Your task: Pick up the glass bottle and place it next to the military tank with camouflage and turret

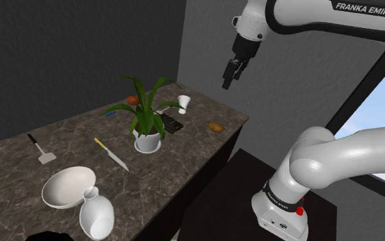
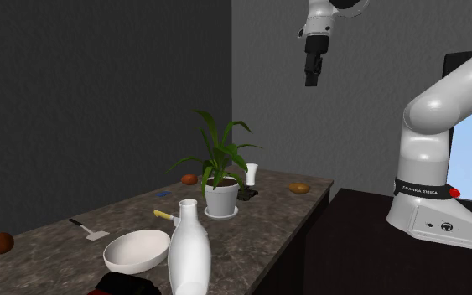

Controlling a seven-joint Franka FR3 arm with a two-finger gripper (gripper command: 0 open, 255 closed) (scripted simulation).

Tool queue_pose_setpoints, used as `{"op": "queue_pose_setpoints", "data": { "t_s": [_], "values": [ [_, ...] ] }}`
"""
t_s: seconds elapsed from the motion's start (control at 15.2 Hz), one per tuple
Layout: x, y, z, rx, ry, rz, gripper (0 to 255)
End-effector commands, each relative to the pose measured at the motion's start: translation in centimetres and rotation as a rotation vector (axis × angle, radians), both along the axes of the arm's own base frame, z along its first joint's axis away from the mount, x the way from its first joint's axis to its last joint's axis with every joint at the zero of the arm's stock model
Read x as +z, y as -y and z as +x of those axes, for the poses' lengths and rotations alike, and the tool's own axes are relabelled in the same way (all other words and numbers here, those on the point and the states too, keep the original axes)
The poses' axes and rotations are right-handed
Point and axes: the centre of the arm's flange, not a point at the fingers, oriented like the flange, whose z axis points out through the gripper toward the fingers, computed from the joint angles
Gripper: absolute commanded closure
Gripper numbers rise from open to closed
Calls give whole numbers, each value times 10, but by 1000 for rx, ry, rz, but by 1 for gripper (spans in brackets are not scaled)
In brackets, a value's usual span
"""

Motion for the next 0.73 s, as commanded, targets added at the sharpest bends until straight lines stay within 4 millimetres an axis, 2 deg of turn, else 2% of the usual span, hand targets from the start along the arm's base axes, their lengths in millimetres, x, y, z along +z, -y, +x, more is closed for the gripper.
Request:
{"op": "queue_pose_setpoints", "data": {
  "t_s": [0.0, 0.66],
  "values": [
    [0, 0, 0, 0, 0, 0, 0],
    [-76, -99, 30, 8, 6, 25, 0]
  ]
}}
